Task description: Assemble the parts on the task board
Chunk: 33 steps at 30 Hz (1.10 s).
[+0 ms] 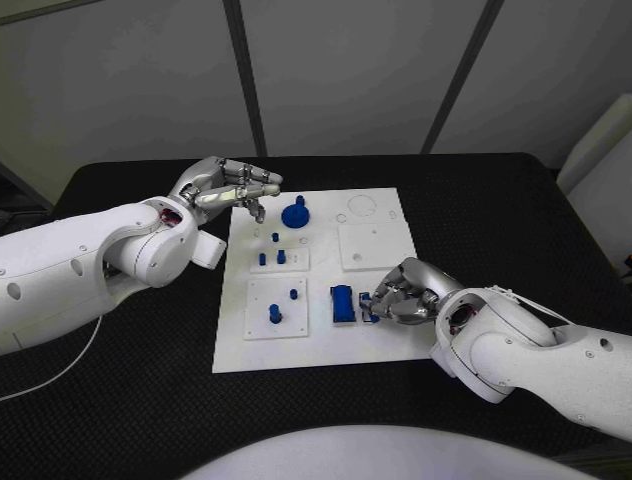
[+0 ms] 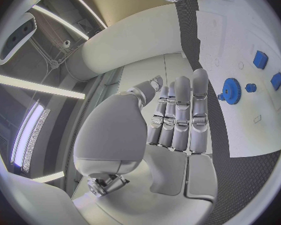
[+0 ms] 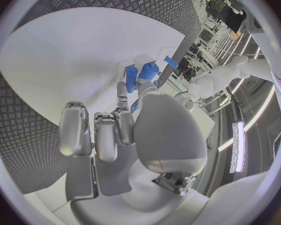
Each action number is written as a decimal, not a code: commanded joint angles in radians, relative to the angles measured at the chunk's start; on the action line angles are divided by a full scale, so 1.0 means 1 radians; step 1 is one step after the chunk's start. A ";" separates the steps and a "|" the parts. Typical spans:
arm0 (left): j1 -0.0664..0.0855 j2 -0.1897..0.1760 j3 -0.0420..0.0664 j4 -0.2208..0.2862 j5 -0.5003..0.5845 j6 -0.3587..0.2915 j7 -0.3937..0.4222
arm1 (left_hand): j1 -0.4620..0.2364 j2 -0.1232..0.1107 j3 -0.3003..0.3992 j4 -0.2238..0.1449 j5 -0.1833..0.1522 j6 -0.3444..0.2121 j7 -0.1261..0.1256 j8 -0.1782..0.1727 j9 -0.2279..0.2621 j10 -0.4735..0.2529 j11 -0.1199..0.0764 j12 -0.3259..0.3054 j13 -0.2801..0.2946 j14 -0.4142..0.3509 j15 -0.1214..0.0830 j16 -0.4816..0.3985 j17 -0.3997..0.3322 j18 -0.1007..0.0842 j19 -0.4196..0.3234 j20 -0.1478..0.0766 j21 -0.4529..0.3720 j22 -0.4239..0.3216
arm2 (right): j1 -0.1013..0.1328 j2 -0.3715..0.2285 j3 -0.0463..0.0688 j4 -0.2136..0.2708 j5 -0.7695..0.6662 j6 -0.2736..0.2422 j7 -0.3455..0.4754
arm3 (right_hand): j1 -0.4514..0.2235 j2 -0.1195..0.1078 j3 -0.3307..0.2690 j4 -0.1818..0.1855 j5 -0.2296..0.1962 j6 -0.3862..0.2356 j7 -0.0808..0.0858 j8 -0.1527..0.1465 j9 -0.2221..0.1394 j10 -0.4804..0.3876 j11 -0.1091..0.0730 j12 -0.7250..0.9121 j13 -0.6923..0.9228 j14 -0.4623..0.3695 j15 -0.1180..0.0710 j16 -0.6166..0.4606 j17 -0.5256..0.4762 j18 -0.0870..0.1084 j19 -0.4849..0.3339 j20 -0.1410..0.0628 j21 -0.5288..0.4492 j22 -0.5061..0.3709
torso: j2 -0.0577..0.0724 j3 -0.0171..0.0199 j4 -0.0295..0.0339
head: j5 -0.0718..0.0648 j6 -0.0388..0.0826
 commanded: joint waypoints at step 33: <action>0.001 0.002 0.001 0.003 0.003 0.023 -0.002 | 0.001 0.007 0.002 -0.004 0.007 -0.004 0.000 -0.002 0.000 -0.007 -0.002 0.007 -0.001 0.000 0.006 -0.004 -0.001 0.006 0.004 0.004 -0.005 -0.002 | 0.001 0.023 -0.001 -0.013 -0.055 0.062 -0.018 | -0.151 -0.001 -0.138 0.006 -0.104 0.011 -0.011 0.051 0.044 0.028 -0.014 0.017 0.120 0.096 -0.011 0.007 0.225 -0.011 0.005 -0.008 -0.002 0.029 | 0.000 0.0008 -0.0021 | -0.001 -0.002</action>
